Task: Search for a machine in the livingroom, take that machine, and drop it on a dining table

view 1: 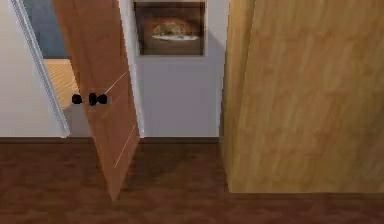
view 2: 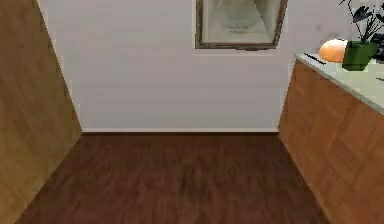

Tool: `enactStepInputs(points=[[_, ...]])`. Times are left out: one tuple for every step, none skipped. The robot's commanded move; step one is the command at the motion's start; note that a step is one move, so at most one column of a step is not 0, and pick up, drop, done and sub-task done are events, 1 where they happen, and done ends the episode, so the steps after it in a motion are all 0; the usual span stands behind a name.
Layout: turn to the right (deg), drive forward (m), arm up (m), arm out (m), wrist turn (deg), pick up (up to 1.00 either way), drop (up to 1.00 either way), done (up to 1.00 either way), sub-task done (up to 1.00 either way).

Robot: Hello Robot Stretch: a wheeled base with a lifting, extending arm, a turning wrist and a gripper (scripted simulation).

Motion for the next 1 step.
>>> enactStepInputs(points=[[-45.0, 0.00, 0.00, 0.00, 0.0, 0.00, 0.00, 0.00, 0.00]])
